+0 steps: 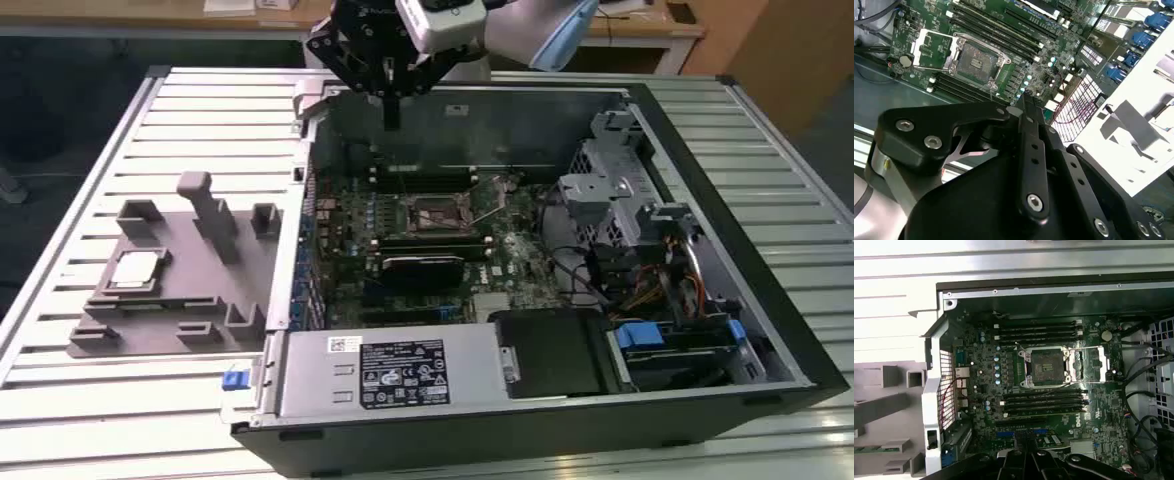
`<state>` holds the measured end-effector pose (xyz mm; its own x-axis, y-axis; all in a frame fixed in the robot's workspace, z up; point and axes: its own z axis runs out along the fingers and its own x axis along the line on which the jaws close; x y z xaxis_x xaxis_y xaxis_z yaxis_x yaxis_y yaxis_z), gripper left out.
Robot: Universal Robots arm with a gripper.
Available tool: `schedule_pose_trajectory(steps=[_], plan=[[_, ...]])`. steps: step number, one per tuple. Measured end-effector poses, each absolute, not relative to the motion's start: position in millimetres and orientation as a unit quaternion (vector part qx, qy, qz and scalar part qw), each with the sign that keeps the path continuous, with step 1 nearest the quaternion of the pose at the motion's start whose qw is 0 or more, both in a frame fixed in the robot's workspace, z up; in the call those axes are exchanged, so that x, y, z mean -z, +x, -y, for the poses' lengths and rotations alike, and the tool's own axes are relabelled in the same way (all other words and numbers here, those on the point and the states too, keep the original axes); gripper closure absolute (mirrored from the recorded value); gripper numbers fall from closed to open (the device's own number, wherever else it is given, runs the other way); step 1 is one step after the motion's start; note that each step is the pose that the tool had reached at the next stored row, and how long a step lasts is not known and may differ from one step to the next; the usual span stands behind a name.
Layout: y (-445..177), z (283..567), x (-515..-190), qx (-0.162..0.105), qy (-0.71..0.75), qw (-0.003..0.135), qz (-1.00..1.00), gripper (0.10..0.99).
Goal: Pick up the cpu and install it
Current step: 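Reach for the cpu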
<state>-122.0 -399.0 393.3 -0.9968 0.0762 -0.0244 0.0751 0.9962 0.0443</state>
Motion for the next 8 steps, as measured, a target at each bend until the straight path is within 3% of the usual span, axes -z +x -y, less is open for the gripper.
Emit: schedule_pose_trajectory(steps=[8], plan=[[-122.1,398.9,-393.3,-0.022,0.038,0.013,-0.999,0.980]])
